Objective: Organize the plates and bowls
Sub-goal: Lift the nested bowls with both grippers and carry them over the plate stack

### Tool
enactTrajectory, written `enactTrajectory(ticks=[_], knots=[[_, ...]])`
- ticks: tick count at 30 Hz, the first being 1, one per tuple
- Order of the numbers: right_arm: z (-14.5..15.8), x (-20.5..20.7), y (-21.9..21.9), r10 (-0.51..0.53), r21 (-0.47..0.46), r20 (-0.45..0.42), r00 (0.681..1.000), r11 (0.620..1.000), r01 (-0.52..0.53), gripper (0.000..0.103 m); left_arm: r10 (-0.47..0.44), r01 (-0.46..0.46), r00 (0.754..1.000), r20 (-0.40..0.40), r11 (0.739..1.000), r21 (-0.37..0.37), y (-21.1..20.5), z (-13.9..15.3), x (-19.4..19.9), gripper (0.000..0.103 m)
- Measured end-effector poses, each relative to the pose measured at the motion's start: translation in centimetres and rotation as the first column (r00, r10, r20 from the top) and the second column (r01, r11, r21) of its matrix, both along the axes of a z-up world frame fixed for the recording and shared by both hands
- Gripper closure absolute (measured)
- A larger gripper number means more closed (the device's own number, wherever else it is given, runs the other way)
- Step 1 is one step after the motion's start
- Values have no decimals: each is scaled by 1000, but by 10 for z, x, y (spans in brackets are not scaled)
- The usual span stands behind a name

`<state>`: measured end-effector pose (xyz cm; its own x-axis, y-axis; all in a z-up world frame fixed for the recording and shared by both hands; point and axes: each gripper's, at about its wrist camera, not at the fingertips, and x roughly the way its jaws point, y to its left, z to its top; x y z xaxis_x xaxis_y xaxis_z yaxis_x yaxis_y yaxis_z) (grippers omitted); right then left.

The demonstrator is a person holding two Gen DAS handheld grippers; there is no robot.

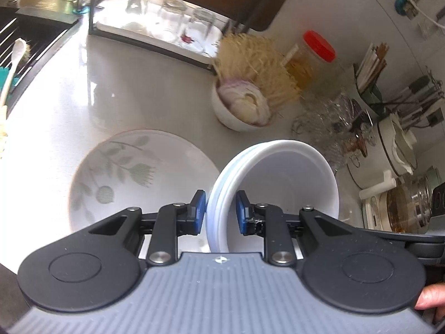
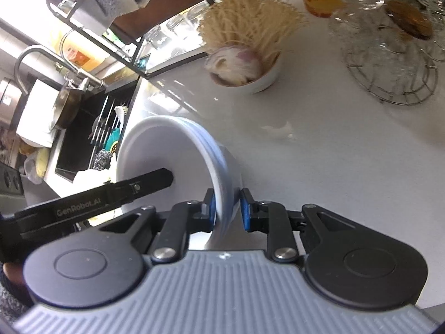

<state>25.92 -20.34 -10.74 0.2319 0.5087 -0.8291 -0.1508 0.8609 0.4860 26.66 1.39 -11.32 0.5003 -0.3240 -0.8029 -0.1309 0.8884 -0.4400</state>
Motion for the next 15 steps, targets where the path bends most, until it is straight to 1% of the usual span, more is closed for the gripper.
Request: enactTrajectory(ticks=[6,15], knots=[[-7,6,29,49,-15,-8,999,999,-49,80,47,-47,999,-8,999,0,26,-8,-5,77],[-28,14,64,90,-25,-47,995,996,-91,81,107,-107,992,-67,994,-2,58,-34,-9,77]])
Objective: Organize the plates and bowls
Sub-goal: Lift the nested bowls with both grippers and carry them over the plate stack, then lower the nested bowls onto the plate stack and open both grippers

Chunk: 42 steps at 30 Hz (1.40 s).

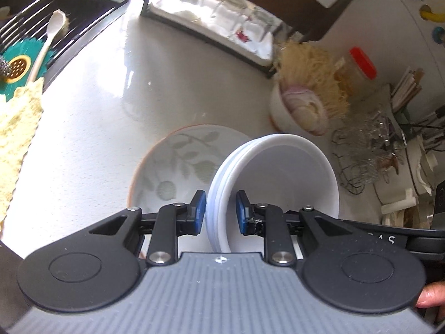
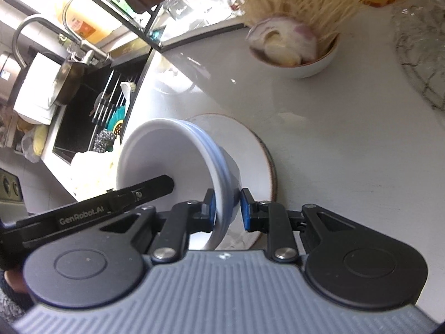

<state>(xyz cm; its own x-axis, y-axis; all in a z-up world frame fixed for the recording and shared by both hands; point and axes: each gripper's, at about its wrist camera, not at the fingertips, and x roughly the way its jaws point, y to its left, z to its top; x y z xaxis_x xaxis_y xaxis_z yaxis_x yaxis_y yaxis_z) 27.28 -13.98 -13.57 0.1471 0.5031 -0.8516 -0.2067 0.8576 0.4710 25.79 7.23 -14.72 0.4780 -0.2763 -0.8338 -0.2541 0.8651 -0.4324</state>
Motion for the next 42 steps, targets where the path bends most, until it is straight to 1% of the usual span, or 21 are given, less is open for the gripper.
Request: enactTrajectory(ticks=[4,7,15,18,20,21,26,30,32,36,42], knots=[[-8,1,13,6,-15,-10,1000,1000,-6,81,-3,3,1000,-23,1000,5,9,-10,2,77],[-12,0,18,-4,-28,-8,1000,1000,3,81,-22,22,999,-35,1000,2,13,-16,4,77],[-19,-5,13,-105,-42,-24,994,994,104,81,-102,100,993,-54,994,-32,21,-31,9,77],[-19,-9,12,-146,-52,-10,989,988,145,81,-135,133,990,-50,990,-42,24,-32,10,76],[-17,-11,12,-176,-57,0,984,983,176,81,-147,144,988,-56,988,-51,28,-32,12,62],[-16,-12,11,-191,-61,3,982,980,191,81,-156,153,986,-55,987,-54,31,-32,13,60],[-6,-17,13,-248,-73,41,968,965,251,81,-188,187,982,-30,981,-48,36,-21,12,58],[3,-25,9,-271,-60,76,960,960,275,81,-196,196,981,13,981,3,36,-6,14,58],[8,-28,7,-269,-46,97,958,961,274,81,-194,194,980,38,981,16,37,4,12,58],[24,-35,4,-259,-23,161,952,964,266,81,-197,190,976,87,978,82,34,27,3,58],[56,-50,-4,-210,-2,267,940,976,218,81,-177,151,969,170,976,160,24,70,-22,58]])
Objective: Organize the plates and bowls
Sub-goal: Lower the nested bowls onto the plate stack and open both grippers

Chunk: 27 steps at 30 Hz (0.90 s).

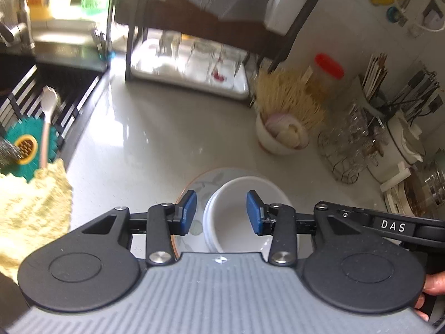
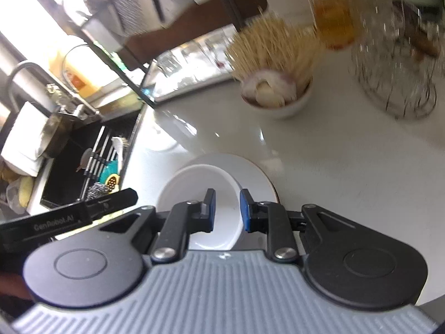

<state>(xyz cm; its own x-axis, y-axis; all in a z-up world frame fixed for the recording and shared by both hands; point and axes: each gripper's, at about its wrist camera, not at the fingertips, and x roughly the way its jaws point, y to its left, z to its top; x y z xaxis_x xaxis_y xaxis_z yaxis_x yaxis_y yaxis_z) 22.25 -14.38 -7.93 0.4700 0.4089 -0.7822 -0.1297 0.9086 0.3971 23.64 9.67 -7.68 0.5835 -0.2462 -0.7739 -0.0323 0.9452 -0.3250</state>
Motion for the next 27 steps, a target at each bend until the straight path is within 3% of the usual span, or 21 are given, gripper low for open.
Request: enactTrajectory(ticks=[5,11,27], knots=[[33,-19,-10,44,-7,114,993,999,-44,81,36,-35,997,61,999,-22,-6,33,-29,58],[62,-50,-26,65,0,217,974,998,-66,81,57,-58,991,119,998,10,-25,57,-69,57],[97,-147,-64,102,-11,348,932,994,-105,81,72,-89,974,215,994,67,-79,97,-179,48]])
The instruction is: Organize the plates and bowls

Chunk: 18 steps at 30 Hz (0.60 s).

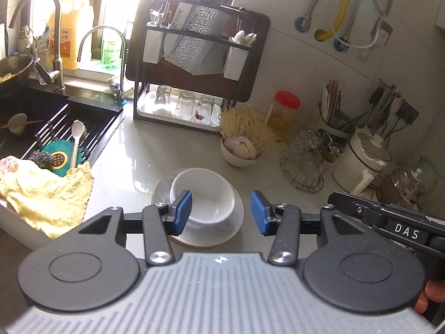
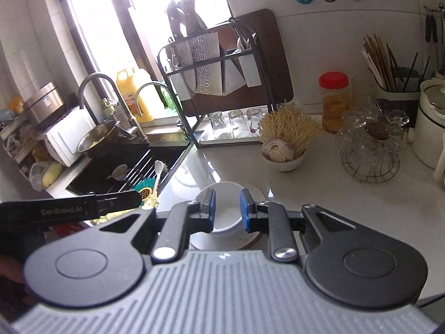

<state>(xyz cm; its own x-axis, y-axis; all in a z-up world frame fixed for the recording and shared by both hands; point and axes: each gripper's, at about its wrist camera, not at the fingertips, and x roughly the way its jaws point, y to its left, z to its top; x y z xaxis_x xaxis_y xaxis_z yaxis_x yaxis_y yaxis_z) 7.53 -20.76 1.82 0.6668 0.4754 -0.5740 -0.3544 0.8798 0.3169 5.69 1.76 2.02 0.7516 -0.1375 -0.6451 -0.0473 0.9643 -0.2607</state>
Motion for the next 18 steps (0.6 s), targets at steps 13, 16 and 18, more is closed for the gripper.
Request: enactTrajectory(ticks=[13,16,18], knots=[[-7,-49,-18,-1,-33,34,999,999,2,56,77,-76,997,-12,997,19,-12,-5,-56,12],[-9,-55,-23,-10,-42,35,999,999,11,55,70,-70,998,-7,997,31,-15,-3,-60,9],[-11,-59,-26,-21,-42,36,999,999,23,46,73,-73,997,5,996,56,-18,0,-63,7]])
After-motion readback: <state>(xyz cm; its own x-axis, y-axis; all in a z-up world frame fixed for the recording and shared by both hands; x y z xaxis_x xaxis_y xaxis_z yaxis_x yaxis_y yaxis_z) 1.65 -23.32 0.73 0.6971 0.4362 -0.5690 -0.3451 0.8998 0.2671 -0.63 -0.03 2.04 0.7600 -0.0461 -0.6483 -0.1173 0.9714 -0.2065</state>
